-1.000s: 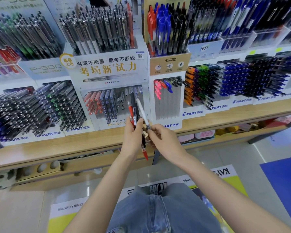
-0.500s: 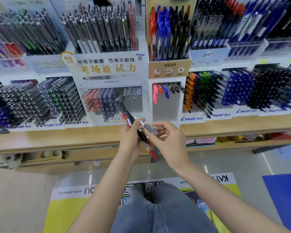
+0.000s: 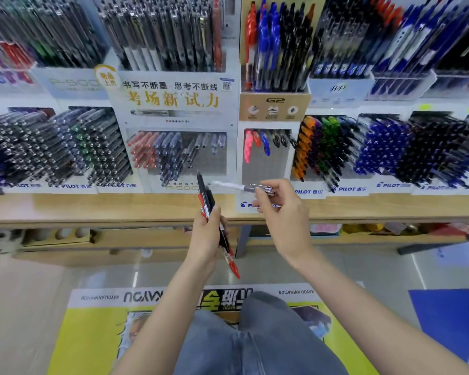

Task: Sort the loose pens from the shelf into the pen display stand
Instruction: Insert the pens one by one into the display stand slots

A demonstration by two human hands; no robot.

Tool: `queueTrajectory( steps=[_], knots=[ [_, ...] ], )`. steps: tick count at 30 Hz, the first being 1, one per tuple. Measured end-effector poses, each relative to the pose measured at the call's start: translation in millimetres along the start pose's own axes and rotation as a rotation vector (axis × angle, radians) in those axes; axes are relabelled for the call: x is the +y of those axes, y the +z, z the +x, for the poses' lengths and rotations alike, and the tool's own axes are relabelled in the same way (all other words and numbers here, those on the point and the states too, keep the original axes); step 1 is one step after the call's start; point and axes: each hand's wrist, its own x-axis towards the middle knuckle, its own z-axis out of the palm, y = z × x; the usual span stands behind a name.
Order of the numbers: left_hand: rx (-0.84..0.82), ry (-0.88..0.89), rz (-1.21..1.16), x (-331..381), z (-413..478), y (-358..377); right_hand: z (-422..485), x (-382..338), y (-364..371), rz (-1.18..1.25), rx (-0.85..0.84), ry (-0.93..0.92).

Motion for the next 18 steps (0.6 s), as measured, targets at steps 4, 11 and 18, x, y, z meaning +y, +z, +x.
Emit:
queueTrajectory(
  steps=[4,11,18],
  knots=[
    [-0.011,-0.010,0.048,10.3,4.6,-30.0,0.5,7.2,19.5,0.021,0.051,0.106],
    [-0.046,0.010,0.183,34.0,22.9,-81.3,16.9,-1.8,63.8,-0.097,0.202,0.132],
    [-0.109,0.121,0.302,39.9,33.2,-109.9,34.5,-4.3,102.8,-0.131,0.206,0.143]
  ],
)
